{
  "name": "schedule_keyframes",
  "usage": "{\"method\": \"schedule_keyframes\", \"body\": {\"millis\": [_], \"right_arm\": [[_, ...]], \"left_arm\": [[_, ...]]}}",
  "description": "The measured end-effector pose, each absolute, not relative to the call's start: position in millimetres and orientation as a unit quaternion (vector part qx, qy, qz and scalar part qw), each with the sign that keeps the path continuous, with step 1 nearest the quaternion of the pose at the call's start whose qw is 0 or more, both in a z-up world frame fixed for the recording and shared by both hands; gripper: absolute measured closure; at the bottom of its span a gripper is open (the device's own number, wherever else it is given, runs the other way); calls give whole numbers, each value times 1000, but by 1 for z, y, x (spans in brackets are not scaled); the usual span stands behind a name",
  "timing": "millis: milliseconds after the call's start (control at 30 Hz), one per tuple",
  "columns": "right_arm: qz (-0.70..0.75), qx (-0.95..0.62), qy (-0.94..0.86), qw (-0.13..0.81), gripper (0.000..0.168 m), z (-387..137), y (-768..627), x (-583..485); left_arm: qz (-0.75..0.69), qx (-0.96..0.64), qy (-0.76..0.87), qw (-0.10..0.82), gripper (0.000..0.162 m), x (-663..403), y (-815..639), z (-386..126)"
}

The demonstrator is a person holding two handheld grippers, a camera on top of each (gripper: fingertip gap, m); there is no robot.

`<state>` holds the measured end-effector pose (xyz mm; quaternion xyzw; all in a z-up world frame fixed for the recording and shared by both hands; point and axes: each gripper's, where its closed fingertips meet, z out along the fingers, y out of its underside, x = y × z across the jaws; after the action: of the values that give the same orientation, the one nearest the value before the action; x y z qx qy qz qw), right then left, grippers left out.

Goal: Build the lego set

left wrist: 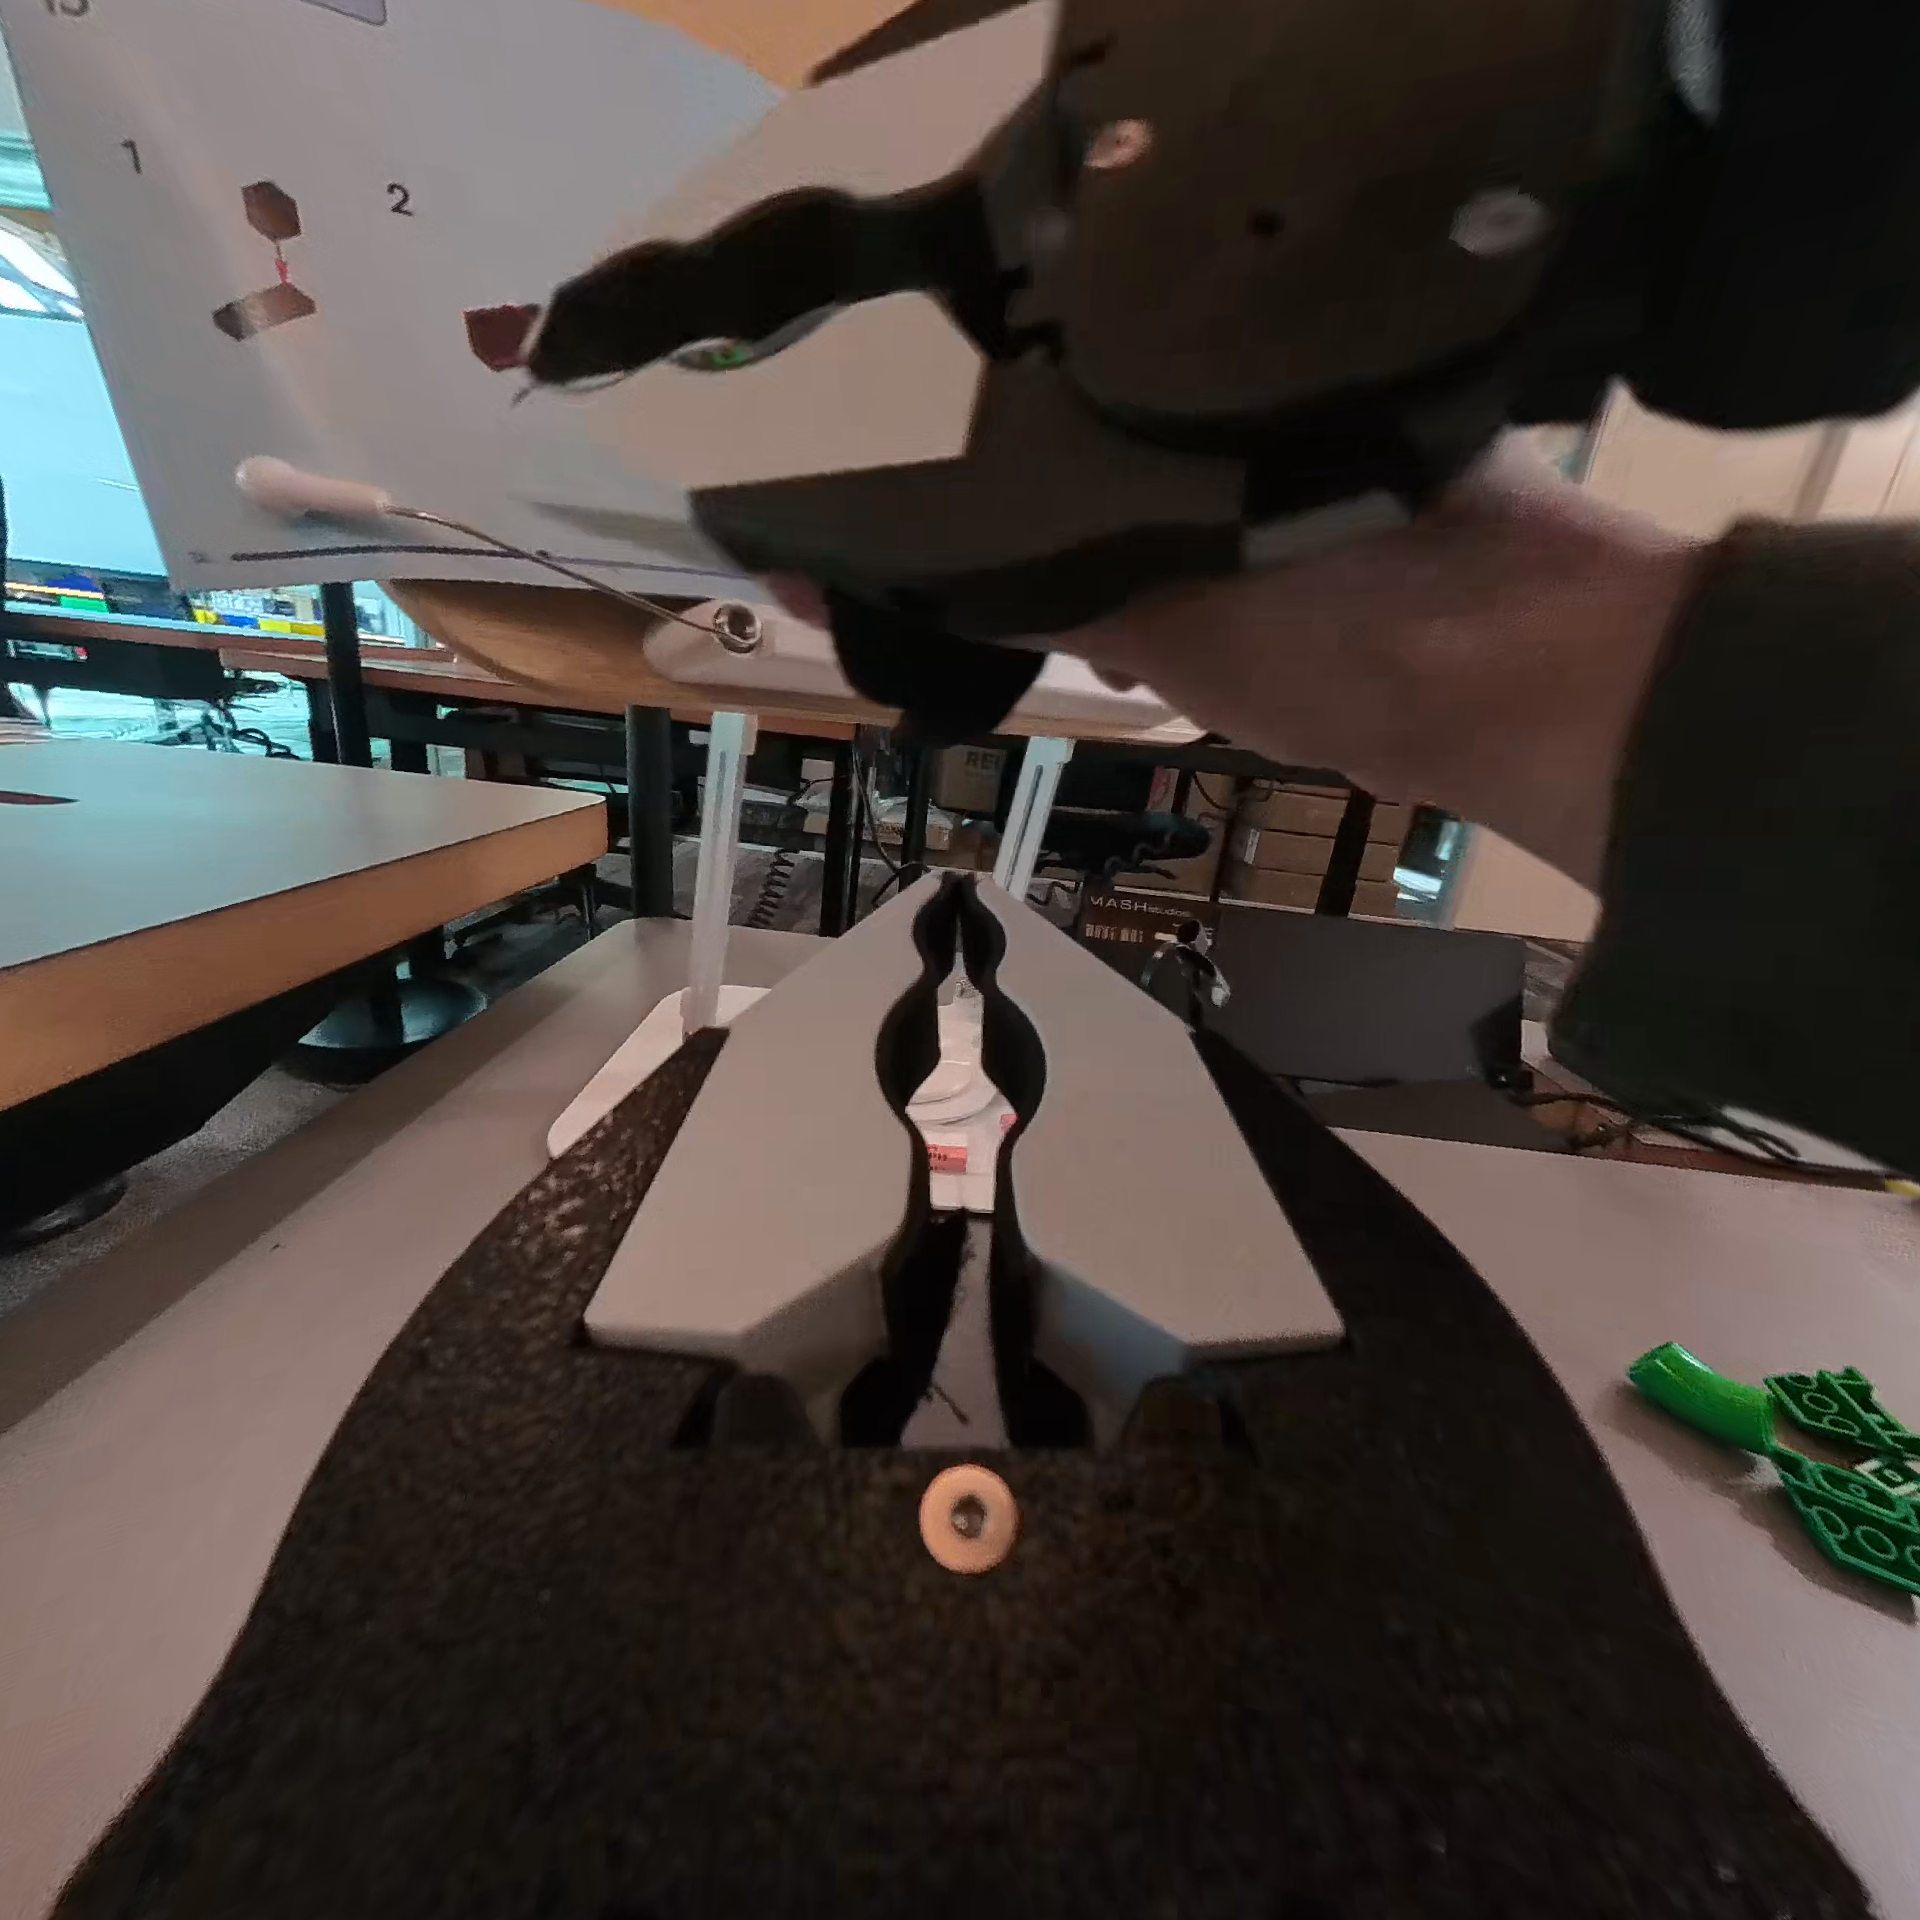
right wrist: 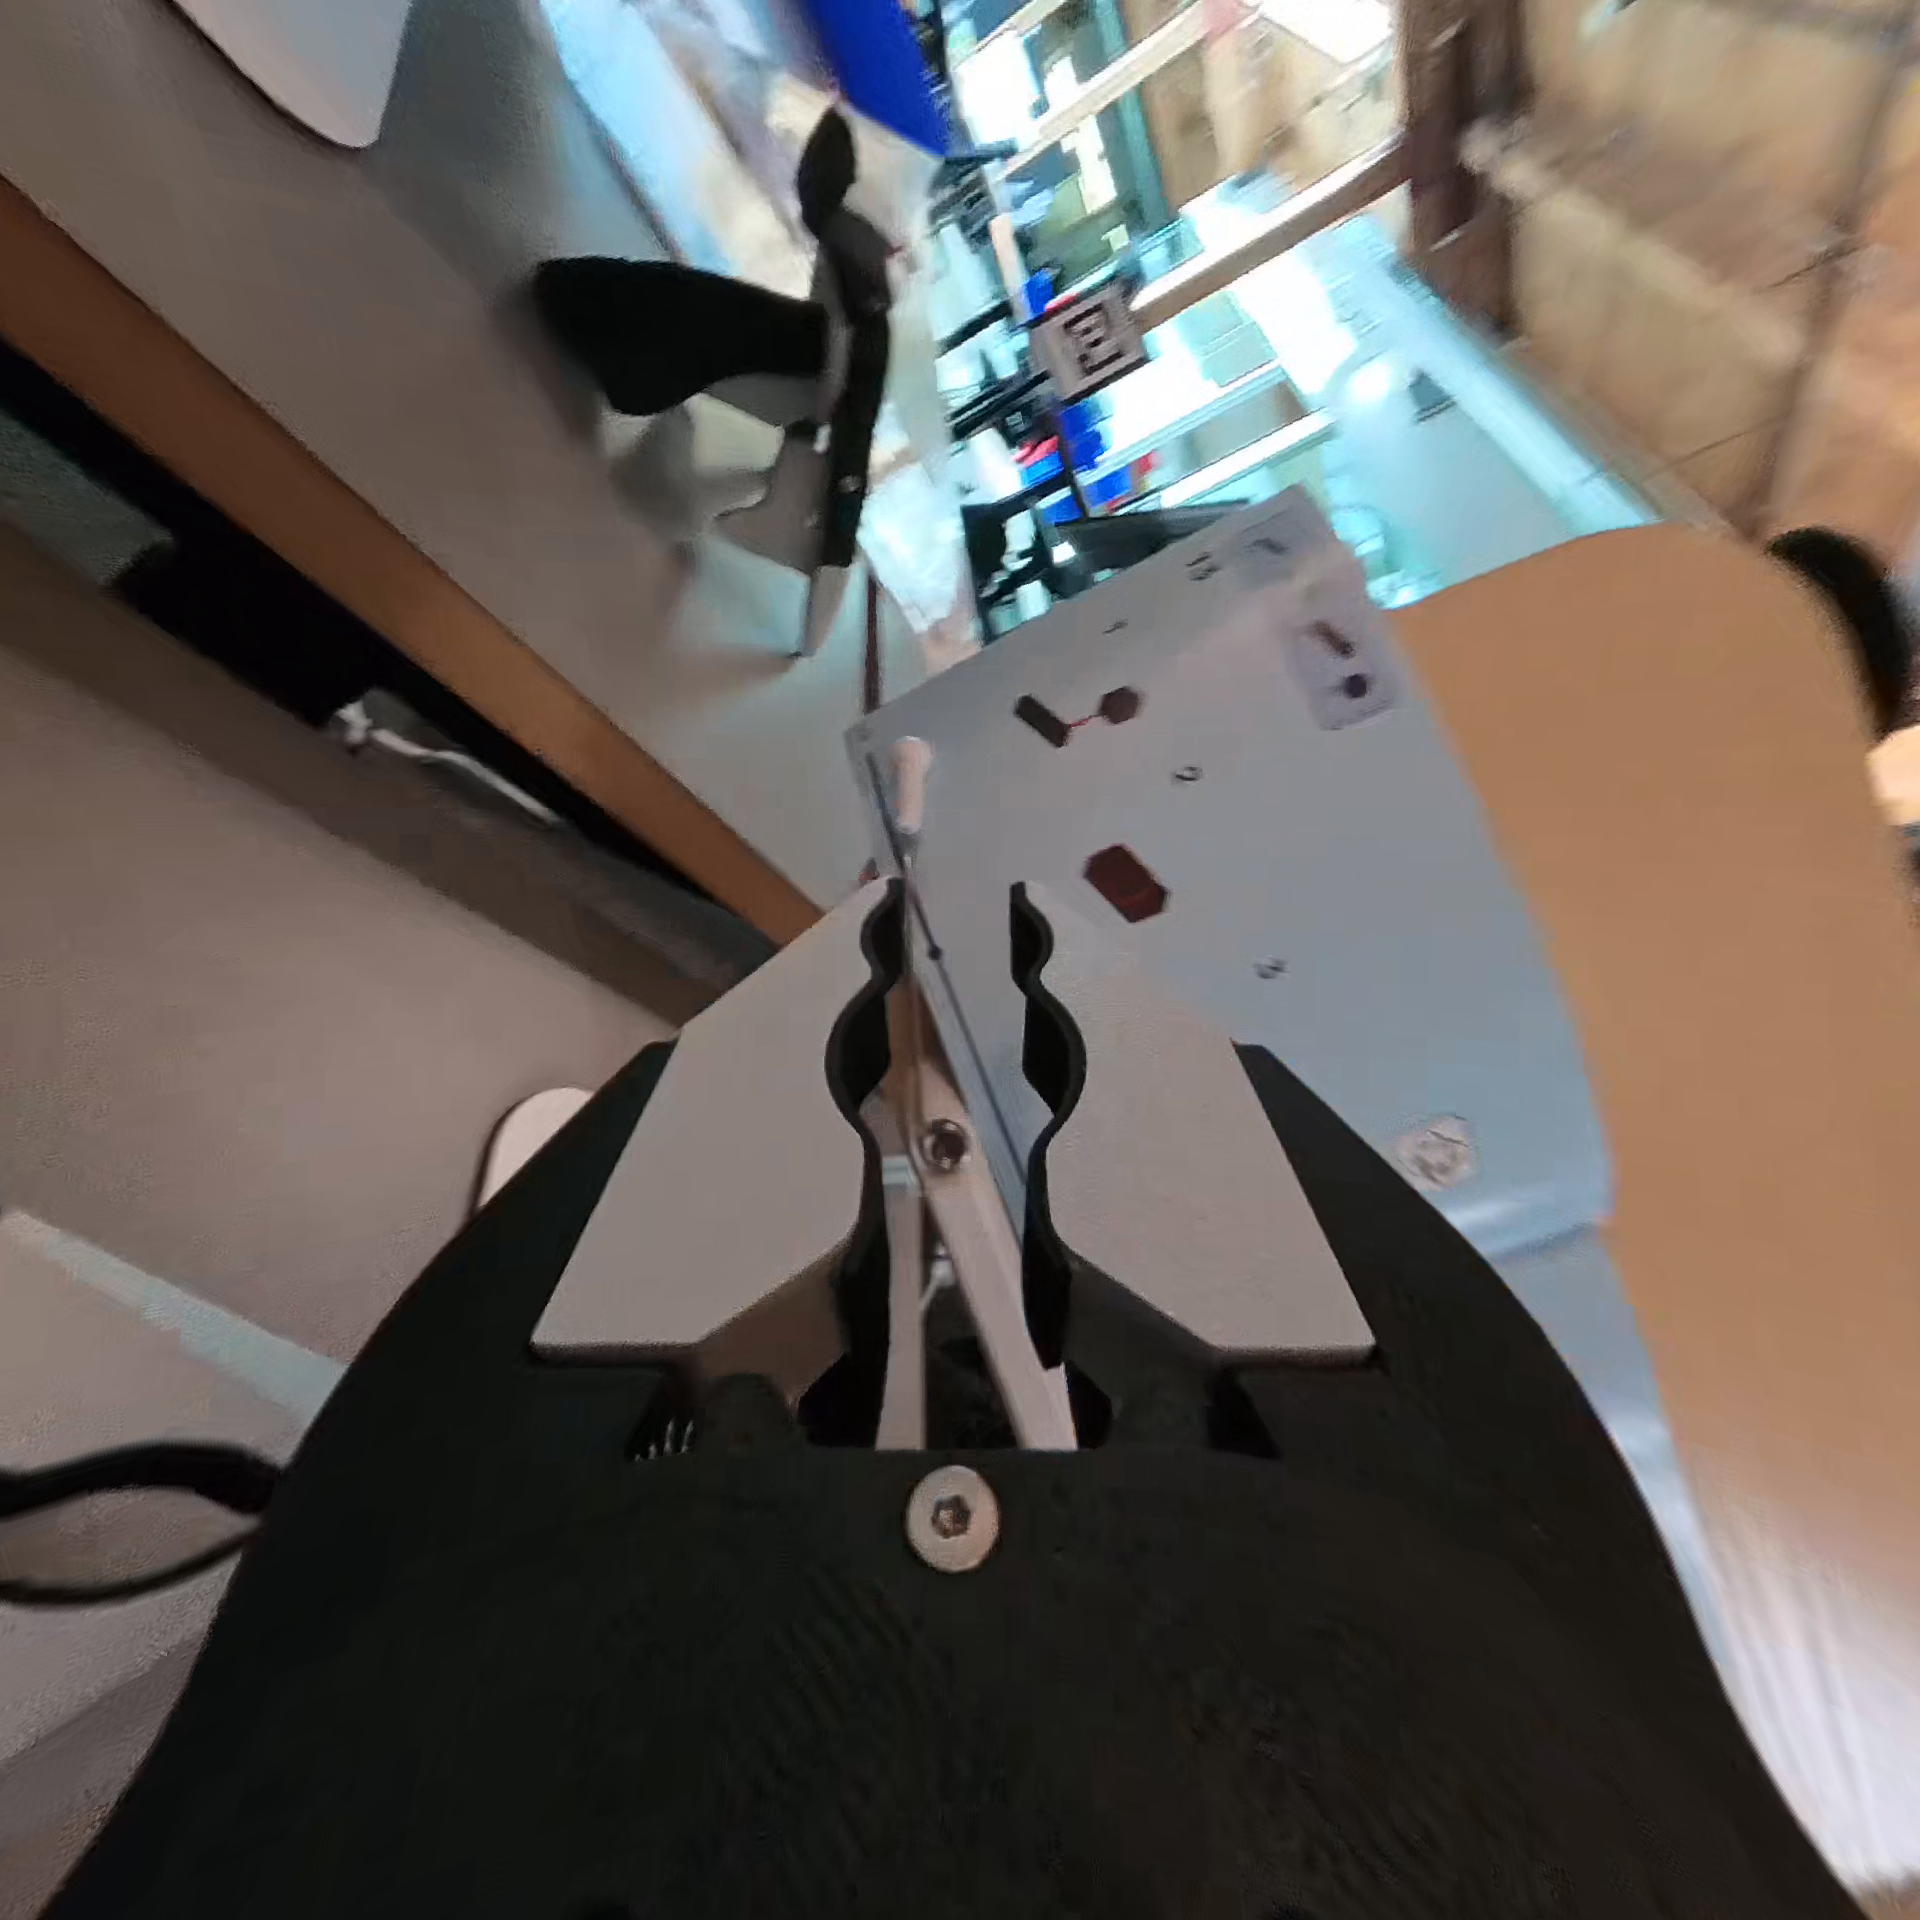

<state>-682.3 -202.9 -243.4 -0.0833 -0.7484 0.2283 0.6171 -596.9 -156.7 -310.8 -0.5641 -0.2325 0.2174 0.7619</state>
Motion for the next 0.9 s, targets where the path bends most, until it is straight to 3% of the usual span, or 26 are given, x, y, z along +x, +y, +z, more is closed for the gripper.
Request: {"method": "schedule_keyframes", "body": {"millis": [67, 233, 433, 533, 733, 833, 900], "right_arm": [[219, -101, -774, 586, 140, -253, -204, -692], [221, -61, -832, 505, 134, -284, -223, -688], [352, -42, -726, 589, 136, -233, -223, -661], [283, -51, -748, 598, 130, -247, -211, -673], [243, -91, -852, 455, 123, -303, -219, -682], [288, -41, -776, 560, 134, -261, -227, -676], [272, -78, -775, 565, 127, -261, -217, -683]], "left_arm": [[216, -565, -230, 763, 162, -596, -156, -311], [210, -564, -230, 765, 162, -596, -155, -311], [208, -565, -221, 767, 162, -592, -152, -310], [206, -568, -213, 768, 162, -588, -149, -310], [199, -565, -219, 770, 162, -589, -150, -310], [200, -567, -217, 769, 162, -589, -150, -310], [202, -568, -213, 769, 162, -588, -149, -310]]}}
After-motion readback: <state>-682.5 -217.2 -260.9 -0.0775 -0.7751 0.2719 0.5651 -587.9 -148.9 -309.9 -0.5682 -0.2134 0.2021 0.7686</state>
